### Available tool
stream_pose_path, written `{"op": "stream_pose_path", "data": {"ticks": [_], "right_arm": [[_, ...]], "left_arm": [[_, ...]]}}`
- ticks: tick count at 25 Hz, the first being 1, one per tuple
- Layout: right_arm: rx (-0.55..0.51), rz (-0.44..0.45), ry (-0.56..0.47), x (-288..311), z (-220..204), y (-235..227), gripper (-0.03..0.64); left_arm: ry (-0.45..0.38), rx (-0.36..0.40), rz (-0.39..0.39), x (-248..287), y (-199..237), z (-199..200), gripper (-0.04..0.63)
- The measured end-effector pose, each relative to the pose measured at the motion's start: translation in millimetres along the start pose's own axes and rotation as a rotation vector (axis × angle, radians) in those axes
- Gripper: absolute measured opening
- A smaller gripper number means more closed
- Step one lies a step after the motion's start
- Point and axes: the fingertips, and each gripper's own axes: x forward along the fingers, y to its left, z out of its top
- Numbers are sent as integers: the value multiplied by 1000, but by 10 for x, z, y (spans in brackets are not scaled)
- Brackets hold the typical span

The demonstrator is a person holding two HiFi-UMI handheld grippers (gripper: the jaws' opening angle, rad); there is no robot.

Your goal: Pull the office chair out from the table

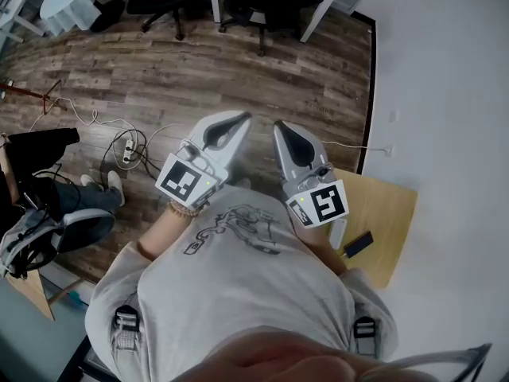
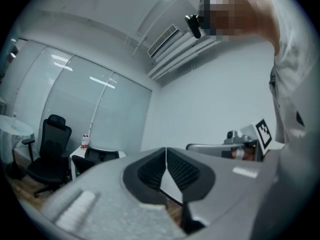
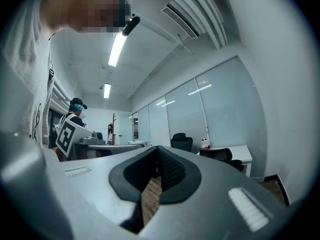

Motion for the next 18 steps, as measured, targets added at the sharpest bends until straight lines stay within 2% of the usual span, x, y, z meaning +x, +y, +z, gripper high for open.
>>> {"op": "stream_pose_path", "data": {"ticks": [5, 11, 18], "right_arm": [[-2, -3, 8, 519, -44, -172, 6], [-27, -7, 7, 1263, 105, -503, 7], [-41, -38, 17, 1971, 175, -861, 6]], "left_arm": [[-19, 5, -17, 142, 511, 27, 8], [-21, -13, -27, 431, 1242, 177, 8], [-28, 6, -61, 753, 1955, 319, 8]]}}
